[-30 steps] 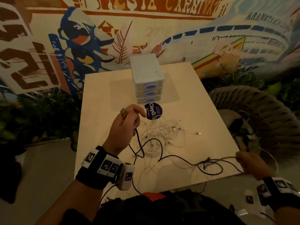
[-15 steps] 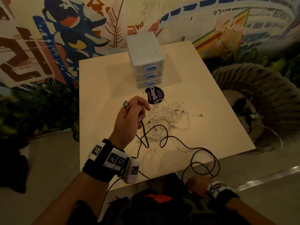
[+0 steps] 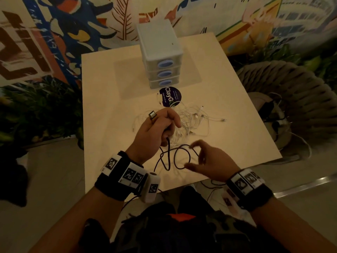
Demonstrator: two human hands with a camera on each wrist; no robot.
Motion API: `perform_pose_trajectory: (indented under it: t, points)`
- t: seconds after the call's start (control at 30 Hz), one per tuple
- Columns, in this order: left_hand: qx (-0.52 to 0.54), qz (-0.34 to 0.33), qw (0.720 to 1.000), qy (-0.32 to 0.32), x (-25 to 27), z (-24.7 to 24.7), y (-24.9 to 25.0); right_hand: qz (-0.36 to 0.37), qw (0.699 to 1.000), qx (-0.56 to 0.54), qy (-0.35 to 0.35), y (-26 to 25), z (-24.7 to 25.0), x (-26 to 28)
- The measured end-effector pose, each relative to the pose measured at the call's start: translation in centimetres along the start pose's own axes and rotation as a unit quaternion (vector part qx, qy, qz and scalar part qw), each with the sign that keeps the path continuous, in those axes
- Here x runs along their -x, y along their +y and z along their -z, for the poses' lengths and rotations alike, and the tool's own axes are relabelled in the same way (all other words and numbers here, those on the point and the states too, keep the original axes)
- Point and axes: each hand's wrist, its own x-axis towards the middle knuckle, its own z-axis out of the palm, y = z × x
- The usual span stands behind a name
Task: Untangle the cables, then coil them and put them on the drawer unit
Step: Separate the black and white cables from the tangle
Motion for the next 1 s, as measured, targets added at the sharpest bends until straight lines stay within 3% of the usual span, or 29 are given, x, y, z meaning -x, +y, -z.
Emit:
perform_pose_trajectory:
  t: [0.03, 0.17, 0.27, 0.37, 0.5, 0.57, 0.67, 0.73, 0.87, 1.0]
  points:
    - [0.008, 0.001, 1.000, -0.003, -0.2, -0.3, 0.2, -0.001, 1.000, -0.010, 0.002, -0.5, 0.5, -0.9]
    - [0.021, -0.010, 1.000, 0.010, -1.0, -0.6, 1.0, 0.012, 0.992, 0.036, -0.119, 0.4, -0.9, -4.6]
    - [0.011, -0.018, 0.999, 0.045, -1.5, 0.1, 1.4, -0.005, 0.985, 0.028, -0.172, 2.0, -1.6, -4.8]
    - [0.046, -0.015, 0.996, 0.069, -1.9, 1.0, 1.5, -0.005, 0.991, -0.002, -0.136, 3.8, -2.0, -4.0]
    - [0.077, -0.003, 0.995, 0.068, -2.1, 0.9, 1.4, 0.047, 0.995, -0.087, 0.020, 3.2, -1.4, -4.6]
    - [0.095, 0.000, 0.994, 0.053, -2.3, 0.3, 1.4, 0.056, 0.994, -0.085, 0.030, 2.3, -0.7, -5.9]
    - [0.120, -0.002, 0.992, 0.045, -2.5, 0.0, 1.6, 0.037, 0.994, 0.055, -0.085, 1.8, -0.5, -7.7]
    - [0.118, -0.007, 0.992, 0.050, -2.5, 0.3, 1.7, 0.005, 0.973, 0.120, -0.197, 2.3, -0.7, -7.6]
    - [0.091, -0.009, 0.993, 0.079, -2.2, 1.6, 1.6, -0.093, 0.934, 0.059, -0.339, 5.7, -2.3, -4.2]
    - [0.050, -0.005, 0.994, 0.093, -1.6, 1.9, 1.0, -0.110, 0.921, 0.032, -0.373, 7.8, -3.9, -1.2]
